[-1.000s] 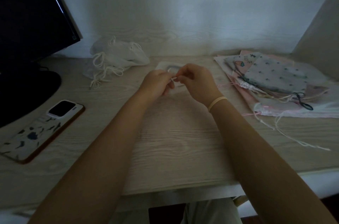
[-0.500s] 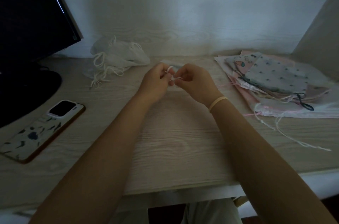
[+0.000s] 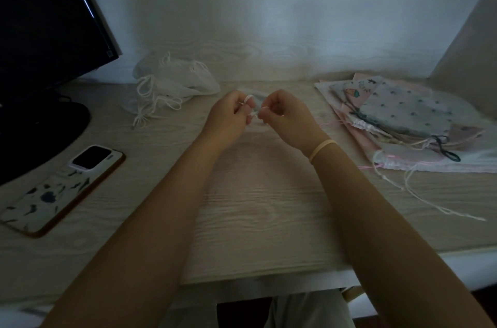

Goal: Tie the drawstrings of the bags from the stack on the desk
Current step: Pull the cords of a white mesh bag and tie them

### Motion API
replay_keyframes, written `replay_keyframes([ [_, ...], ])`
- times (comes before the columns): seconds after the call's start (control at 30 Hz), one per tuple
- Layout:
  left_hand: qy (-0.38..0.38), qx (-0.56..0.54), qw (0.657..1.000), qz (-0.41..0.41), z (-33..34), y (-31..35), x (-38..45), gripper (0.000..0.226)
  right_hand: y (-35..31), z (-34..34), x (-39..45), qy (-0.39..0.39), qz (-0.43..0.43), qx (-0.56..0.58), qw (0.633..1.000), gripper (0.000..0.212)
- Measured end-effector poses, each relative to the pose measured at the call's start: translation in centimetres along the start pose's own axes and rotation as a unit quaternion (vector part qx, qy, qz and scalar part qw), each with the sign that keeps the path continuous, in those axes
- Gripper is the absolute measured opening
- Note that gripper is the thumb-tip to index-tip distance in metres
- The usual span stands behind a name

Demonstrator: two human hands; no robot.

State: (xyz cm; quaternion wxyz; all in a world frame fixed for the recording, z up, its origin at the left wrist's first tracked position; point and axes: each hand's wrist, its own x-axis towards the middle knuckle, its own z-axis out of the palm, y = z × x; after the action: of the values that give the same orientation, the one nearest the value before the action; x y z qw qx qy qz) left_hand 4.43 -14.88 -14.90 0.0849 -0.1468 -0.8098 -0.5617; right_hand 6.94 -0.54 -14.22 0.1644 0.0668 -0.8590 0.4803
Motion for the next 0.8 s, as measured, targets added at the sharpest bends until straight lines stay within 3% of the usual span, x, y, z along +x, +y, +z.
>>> replay_keyframes([
  [0.13,-0.009,0.007,0.999,0.034,0.3,0.0,-0.1,0.007,0.0,0.3,-0.2,-0.026,-0.008,0.076,0.997,0.027],
  [0.37,-0.033,0.077,0.994,0.065,0.4,0.1,-0.7,0.009,-0.2,-0.5,-0.2,-0.016,-0.033,0.0,0.999,0.024],
  [0.6,0.074,0.023,0.997,0.009,-0.1,1.0,-1.1,0.023,-0.5,-0.5,-0.1,0.006,-0.078,-0.05,0.996,0.02],
  [0.73,0.068,-0.036,0.997,-0.008,-0.4,0.8,-0.7,0.017,-0.3,-0.6,0.0,0.018,-0.06,-0.066,0.996,0.023],
  [0.8,0.037,0.01,0.999,-0.007,-0.5,0.5,-0.4,0.013,-0.3,-0.6,0.0,0.027,-0.048,-0.054,0.997,0.022],
])
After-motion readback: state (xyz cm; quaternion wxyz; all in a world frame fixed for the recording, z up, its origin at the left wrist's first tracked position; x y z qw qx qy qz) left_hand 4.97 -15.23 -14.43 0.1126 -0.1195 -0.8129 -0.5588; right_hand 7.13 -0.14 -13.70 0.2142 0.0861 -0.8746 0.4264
